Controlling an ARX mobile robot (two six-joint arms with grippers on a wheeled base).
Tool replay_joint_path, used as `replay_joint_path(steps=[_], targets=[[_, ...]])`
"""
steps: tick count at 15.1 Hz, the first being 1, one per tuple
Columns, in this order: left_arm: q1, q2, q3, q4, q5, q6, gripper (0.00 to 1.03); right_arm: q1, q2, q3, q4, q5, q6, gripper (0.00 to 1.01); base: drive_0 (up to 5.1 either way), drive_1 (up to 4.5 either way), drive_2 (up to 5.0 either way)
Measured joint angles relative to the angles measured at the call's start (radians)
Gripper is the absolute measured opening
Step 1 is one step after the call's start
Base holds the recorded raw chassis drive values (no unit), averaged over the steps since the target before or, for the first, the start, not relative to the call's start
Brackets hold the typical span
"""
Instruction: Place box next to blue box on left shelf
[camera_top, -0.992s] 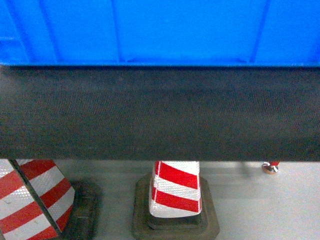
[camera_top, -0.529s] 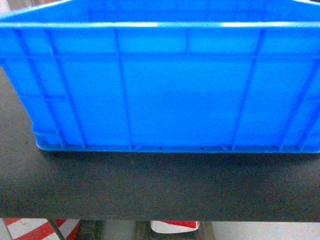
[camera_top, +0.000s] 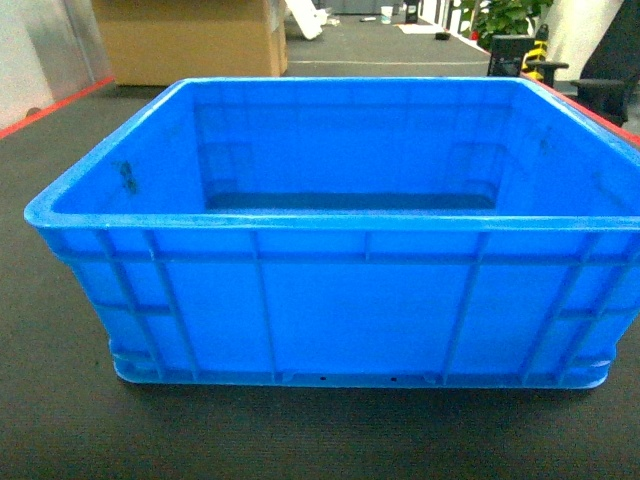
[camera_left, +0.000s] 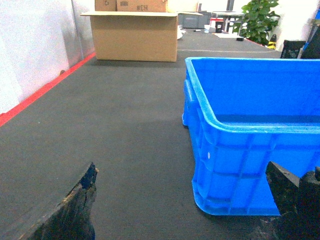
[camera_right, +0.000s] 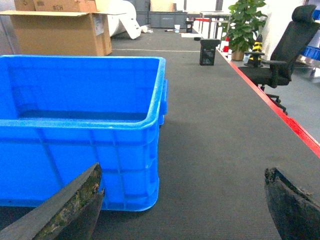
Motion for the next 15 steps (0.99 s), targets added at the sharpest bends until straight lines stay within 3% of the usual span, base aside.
replay_joint_path(steps=[15], targets=[[0.000,0.000,0.000,-0.001,0.000,0.000,0.98,0.000,0.000,0.000,-0.002,0.000,0.000,0.98,0.0,0.00,0.0]])
